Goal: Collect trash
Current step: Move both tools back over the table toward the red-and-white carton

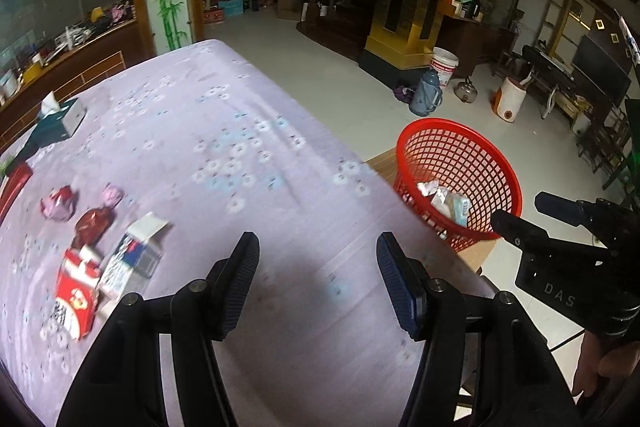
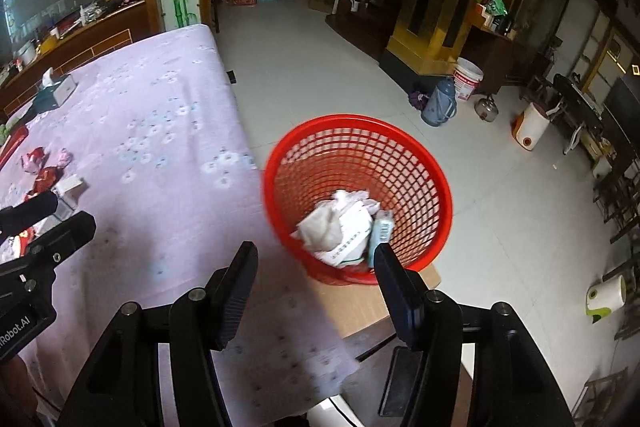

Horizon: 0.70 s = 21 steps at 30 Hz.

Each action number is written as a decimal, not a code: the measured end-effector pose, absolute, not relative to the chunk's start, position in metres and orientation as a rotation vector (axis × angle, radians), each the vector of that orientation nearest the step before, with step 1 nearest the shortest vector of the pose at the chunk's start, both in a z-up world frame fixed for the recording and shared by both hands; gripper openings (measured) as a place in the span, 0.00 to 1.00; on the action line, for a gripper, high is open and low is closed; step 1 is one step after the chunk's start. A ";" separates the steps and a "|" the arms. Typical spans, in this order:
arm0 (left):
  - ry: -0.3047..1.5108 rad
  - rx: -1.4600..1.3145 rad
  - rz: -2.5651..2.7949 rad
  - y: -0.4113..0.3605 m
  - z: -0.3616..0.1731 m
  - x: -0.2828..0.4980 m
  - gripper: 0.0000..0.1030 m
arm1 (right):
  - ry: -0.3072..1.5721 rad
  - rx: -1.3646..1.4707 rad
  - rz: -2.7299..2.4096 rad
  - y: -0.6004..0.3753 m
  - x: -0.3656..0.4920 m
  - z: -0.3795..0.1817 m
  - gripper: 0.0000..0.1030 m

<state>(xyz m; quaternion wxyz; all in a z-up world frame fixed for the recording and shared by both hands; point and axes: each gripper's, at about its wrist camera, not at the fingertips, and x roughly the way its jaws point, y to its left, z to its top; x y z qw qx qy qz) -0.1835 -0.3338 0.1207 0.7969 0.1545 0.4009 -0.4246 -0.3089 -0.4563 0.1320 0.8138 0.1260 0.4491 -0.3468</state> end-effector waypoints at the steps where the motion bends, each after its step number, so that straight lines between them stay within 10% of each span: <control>1: 0.860 0.327 -0.907 -0.326 0.121 -0.182 0.58 | 0.957 0.267 -0.742 -0.450 -0.308 0.133 0.62; 21: 0.883 0.250 -0.816 -0.211 0.123 -0.166 0.58 | 0.974 0.251 -0.627 -0.352 -0.271 0.133 0.62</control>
